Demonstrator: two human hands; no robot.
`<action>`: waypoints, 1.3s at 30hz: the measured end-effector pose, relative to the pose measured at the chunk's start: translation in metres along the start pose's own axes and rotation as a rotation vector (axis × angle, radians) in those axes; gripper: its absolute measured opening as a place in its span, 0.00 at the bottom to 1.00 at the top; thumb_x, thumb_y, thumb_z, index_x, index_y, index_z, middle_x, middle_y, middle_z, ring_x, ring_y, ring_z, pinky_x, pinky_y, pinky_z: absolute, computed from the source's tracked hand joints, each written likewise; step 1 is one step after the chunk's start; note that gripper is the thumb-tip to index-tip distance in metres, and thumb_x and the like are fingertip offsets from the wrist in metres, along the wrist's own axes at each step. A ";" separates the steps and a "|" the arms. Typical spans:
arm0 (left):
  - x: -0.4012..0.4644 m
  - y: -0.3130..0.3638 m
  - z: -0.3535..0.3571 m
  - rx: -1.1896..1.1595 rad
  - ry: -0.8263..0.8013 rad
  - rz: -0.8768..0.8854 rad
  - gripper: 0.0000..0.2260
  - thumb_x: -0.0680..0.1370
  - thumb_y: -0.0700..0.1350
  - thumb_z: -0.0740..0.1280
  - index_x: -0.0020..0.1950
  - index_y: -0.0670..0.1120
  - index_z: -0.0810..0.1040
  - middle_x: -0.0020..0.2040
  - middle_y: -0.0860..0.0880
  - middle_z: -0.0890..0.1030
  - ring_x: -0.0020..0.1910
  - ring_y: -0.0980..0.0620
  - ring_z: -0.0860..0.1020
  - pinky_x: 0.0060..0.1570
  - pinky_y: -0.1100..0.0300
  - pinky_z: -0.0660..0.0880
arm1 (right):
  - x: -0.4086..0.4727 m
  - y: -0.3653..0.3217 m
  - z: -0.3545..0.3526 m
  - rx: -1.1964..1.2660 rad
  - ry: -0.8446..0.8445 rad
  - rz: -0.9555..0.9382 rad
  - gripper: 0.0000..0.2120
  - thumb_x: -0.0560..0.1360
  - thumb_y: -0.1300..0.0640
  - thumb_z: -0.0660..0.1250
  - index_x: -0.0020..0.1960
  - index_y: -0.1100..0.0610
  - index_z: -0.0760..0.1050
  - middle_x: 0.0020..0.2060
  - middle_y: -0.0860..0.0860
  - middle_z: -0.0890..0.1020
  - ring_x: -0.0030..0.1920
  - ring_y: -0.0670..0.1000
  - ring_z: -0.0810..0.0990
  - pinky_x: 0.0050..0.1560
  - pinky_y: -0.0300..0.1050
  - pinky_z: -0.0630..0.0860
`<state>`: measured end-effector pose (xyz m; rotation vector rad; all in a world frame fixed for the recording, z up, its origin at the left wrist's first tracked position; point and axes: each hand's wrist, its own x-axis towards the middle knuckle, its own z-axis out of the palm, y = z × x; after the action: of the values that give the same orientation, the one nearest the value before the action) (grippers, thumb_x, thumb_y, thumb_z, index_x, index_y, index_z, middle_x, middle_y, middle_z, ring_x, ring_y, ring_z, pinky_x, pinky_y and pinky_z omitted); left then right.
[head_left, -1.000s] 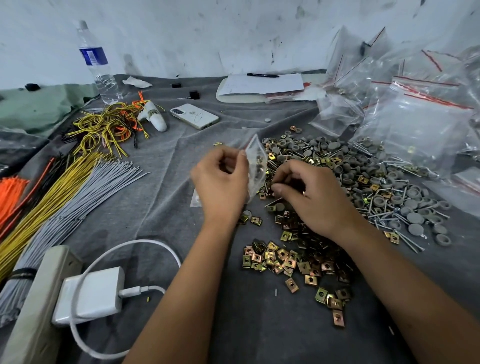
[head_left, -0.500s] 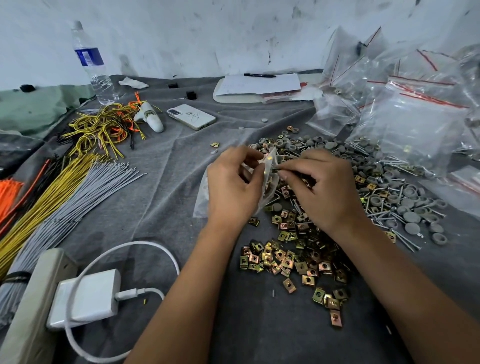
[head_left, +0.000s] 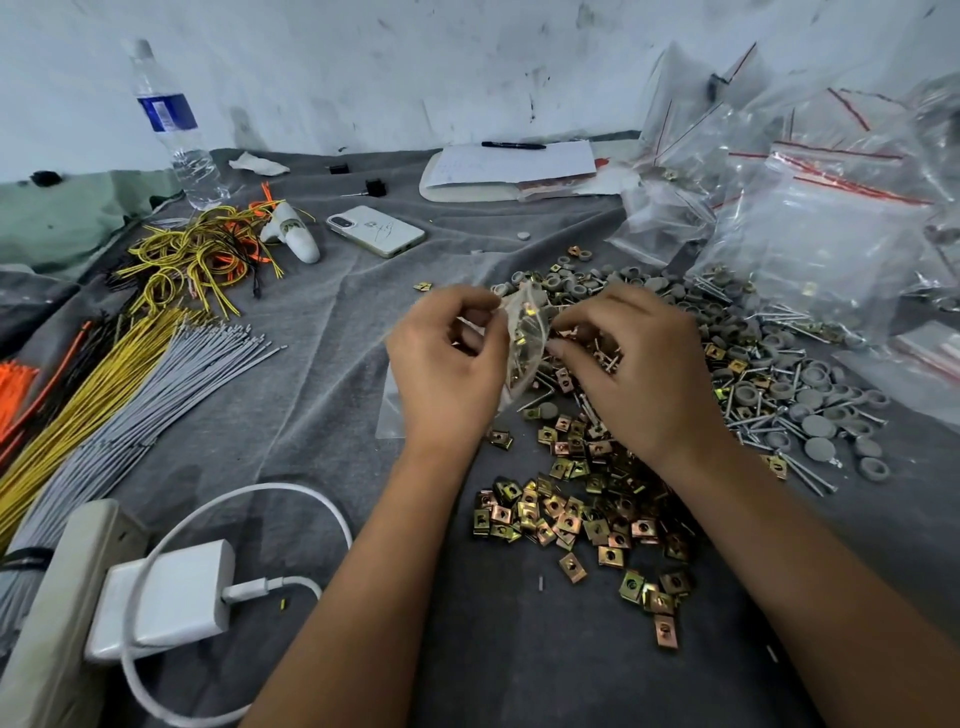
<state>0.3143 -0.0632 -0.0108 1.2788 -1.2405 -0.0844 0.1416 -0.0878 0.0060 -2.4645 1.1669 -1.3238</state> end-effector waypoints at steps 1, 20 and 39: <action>0.001 -0.001 -0.001 -0.014 0.028 -0.037 0.04 0.75 0.39 0.72 0.46 0.47 0.84 0.39 0.52 0.83 0.33 0.51 0.80 0.33 0.55 0.78 | 0.000 0.000 -0.001 0.033 0.016 0.008 0.07 0.75 0.57 0.76 0.51 0.58 0.83 0.45 0.48 0.81 0.45 0.47 0.78 0.48 0.39 0.73; 0.001 0.006 -0.001 -0.060 0.012 -0.209 0.07 0.75 0.36 0.73 0.45 0.48 0.83 0.39 0.51 0.83 0.34 0.54 0.80 0.35 0.60 0.77 | -0.004 -0.001 0.003 0.026 -0.259 0.035 0.03 0.78 0.58 0.72 0.50 0.55 0.80 0.47 0.48 0.81 0.49 0.47 0.78 0.52 0.49 0.78; -0.001 0.005 0.001 -0.109 -0.058 -0.260 0.07 0.76 0.35 0.73 0.44 0.47 0.84 0.36 0.49 0.82 0.34 0.47 0.80 0.36 0.51 0.79 | -0.001 -0.002 -0.008 0.145 -0.110 -0.078 0.08 0.70 0.60 0.80 0.47 0.57 0.83 0.42 0.44 0.82 0.41 0.34 0.76 0.45 0.25 0.70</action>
<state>0.3104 -0.0614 -0.0078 1.3441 -1.0978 -0.3742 0.1366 -0.0836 0.0117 -2.4656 0.9250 -1.2271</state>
